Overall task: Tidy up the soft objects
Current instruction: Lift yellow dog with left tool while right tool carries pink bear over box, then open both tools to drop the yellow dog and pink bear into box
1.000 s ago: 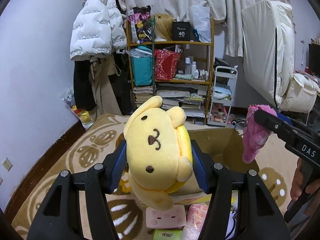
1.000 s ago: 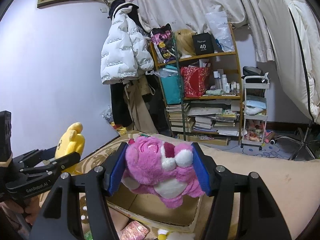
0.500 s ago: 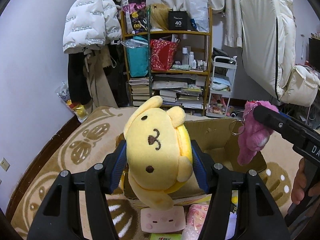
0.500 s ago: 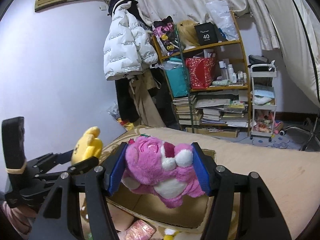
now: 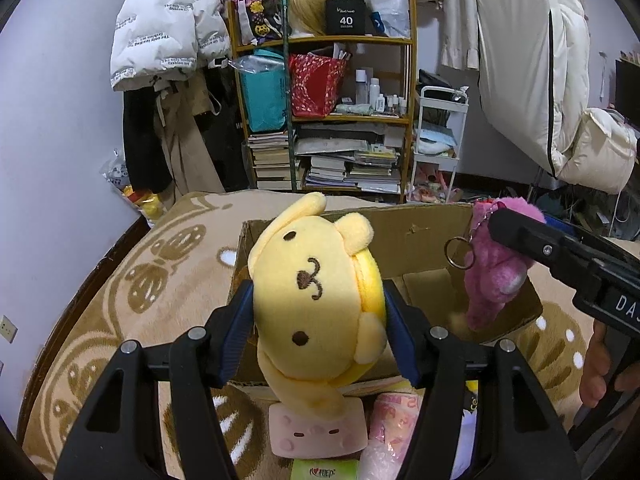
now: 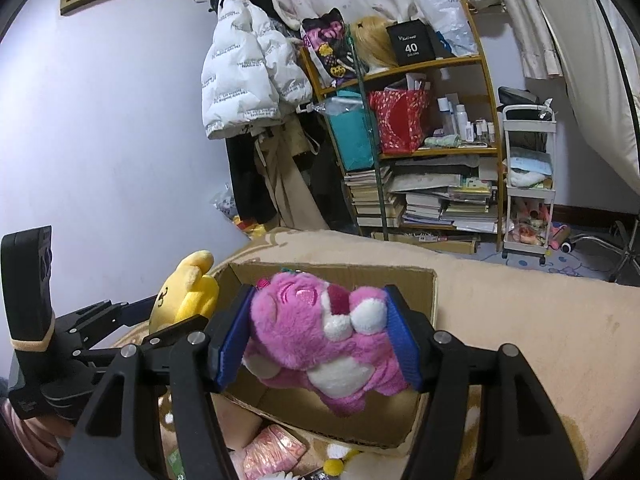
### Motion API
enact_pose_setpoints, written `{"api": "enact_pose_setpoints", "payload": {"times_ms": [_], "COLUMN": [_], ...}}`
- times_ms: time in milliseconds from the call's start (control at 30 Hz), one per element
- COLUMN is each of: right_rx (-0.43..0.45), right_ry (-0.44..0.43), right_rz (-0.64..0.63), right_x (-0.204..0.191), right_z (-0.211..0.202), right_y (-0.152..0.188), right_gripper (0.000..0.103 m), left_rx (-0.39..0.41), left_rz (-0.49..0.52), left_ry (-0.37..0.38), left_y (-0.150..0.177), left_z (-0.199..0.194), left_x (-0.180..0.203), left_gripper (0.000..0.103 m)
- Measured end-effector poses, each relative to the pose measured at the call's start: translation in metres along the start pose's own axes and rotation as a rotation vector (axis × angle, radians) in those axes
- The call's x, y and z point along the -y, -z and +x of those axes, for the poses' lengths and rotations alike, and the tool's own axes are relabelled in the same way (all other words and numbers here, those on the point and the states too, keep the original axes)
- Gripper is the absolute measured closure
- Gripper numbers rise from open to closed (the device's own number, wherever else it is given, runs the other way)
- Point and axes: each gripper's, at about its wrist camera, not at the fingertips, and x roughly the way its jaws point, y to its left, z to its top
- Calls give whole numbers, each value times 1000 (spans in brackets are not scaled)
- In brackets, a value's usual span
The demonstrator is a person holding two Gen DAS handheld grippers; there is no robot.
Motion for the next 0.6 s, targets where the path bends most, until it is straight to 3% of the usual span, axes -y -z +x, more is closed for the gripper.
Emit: {"api": "enact_pose_setpoints", "payload": {"times_ms": [200,400,600], "right_rx": [-20,-46,-67], "right_ry": [6,6,8], "right_rz": [7,34,46], "right_x": [3,10,12], "right_z": [3,7,6], "right_y": [5,8,11], "right_gripper": [35,35,34], "left_rx": [-22,-25,-44], "left_rz": [-1,14,6], "left_ry": [-4,-22,-31], "left_y": [4,9,13], "left_z": [3,0,-5], "left_x": [1,5,3], "left_gripper": [41,28,26]}}
